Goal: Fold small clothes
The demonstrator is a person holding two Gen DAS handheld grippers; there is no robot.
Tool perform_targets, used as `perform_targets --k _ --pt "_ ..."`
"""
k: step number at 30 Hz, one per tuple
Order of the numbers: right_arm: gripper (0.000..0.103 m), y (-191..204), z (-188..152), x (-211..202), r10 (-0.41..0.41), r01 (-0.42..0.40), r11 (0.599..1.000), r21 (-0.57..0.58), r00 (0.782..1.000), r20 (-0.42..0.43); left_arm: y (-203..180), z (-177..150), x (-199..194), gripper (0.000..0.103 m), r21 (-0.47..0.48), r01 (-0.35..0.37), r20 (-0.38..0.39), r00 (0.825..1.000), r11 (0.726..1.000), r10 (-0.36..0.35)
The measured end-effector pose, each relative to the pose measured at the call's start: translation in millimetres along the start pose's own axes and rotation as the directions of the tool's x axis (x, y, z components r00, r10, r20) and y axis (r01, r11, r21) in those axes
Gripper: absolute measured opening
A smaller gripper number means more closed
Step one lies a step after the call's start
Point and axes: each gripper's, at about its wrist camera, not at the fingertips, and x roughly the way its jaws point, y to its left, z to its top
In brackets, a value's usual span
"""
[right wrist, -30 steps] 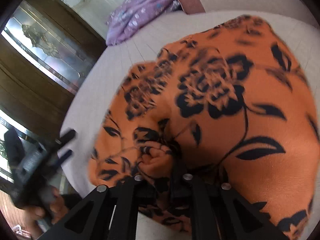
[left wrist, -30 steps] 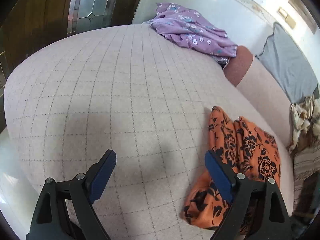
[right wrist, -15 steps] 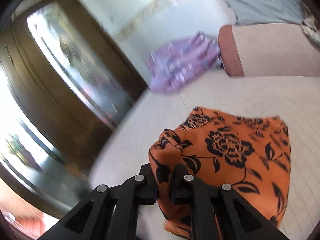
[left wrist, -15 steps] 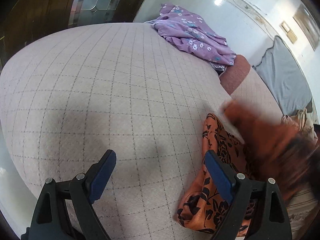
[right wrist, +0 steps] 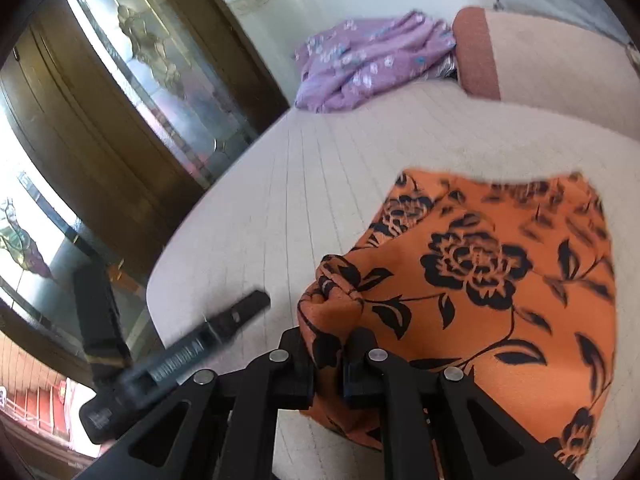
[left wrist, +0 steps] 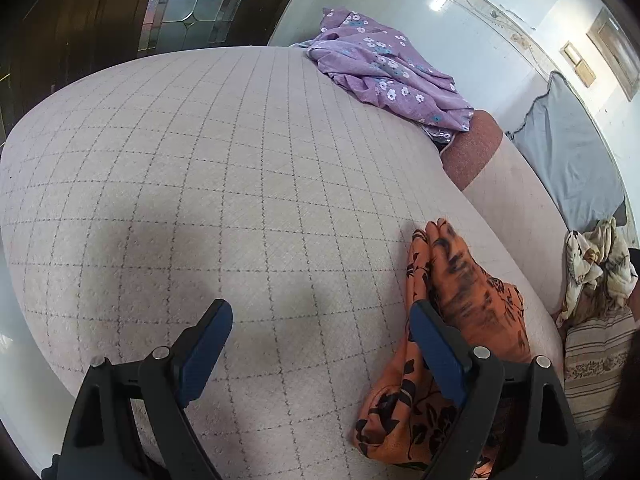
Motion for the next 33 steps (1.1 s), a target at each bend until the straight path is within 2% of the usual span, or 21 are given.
perform_targets --k 3,6,9,11,12,13,15,18,19,21,22,23,24,26,31,33 --pt "0.014 -14.6 -37.5 38.6 -0.002 0.003 1.000 0.008 0.992 -0.125 -0.2 -0.9 -1.5 0.090 0.005 -0.001 0.004 1.000 1.000 0.001" --pt "0.017 -21.7 -48.7 35.4 0.022 -0.021 1.000 0.017 0.998 -0.064 -2.7 -1.6 -4.0 0.090 0.025 0.006 0.015 1.000 1.000 -0.006" --pt "0.026 -26.6 -53.0 28.7 0.057 -0.054 0.998 0.037 0.996 -0.071 -8.1 -2.1 -3.4 0.090 0.042 0.014 0.013 1.000 0.999 -0.015" --pt "0.042 -33.5 -60.4 16.8 0.088 -0.086 0.995 0.043 0.994 -0.057 -13.4 -3.4 -4.2 0.090 0.066 0.030 0.008 0.999 0.997 -0.031" --pt "0.061 -35.5 -67.2 9.0 0.105 -0.104 0.994 0.039 0.993 -0.045 -15.5 -4.0 -5.2 0.090 0.079 0.036 0.009 0.999 0.996 -0.037" --pt "0.067 -35.6 -72.7 2.4 0.118 -0.116 0.993 0.033 0.993 -0.034 -19.9 -5.5 -6.8 0.090 0.099 0.047 0.005 0.999 0.994 -0.048" --pt "0.068 -32.1 -89.0 -16.6 0.127 -0.127 0.992 0.014 0.992 -0.003 -28.6 -9.9 -10.1 0.090 0.136 0.080 -0.021 0.997 0.988 -0.078" --pt "0.068 -40.2 -105.0 -38.5 0.150 -0.150 0.987 0.060 0.989 0.016 -44.2 -22.0 -16.5 0.090 0.206 0.142 -0.078 0.989 0.968 -0.129" --pt "0.068 -45.1 -111.7 -46.0 0.149 -0.151 0.986 0.074 0.988 0.025 -50.2 -28.0 -16.0 0.090 0.248 0.126 -0.096 0.990 0.960 -0.106" --pt "0.068 -59.6 -126.6 -64.1 0.138 -0.143 0.983 0.111 0.989 0.054 -54.6 -39.3 -3.3 0.086 0.314 0.042 -0.147 0.989 0.949 0.004" --pt "0.068 -66.7 -131.3 -70.9 0.134 -0.142 0.981 0.132 0.989 0.066 -49.7 -44.1 8.9 0.082 0.305 0.016 -0.220 0.974 0.952 0.055" --pt "0.068 -71.5 -131.4 -75.3 0.127 -0.138 0.979 0.150 0.989 0.076 -39.0 -47.5 18.5 0.077 0.258 0.005 -0.277 0.958 0.966 0.070" --pt "0.068 -79.3 -133.2 -82.0 0.113 -0.127 0.976 0.175 0.990 0.089 -36.4 -45.9 14.7 0.076 0.232 0.010 -0.264 0.963 0.973 0.053" --pt "0.068 -91.0 -132.8 -94.9 0.107 -0.132 0.964 0.230 0.987 0.120 -42.1 -42.6 6.3 0.076 0.255 -0.033 -0.248 0.964 0.966 0.098" --pt "0.071 -129.6 -129.0 -121.0 0.091 -0.161 0.924 0.347 0.973 0.212 -67.1 -35.8 -22.4 0.076 0.340 -0.068 -0.150 0.981 0.938 0.126" --pt "0.071 -141.2 -128.7 -127.9 0.086 -0.174 0.910 0.376 0.967 0.240 -79.6 -32.0 -32.6 0.076 0.376 -0.070 -0.102 0.988 0.924 0.116"
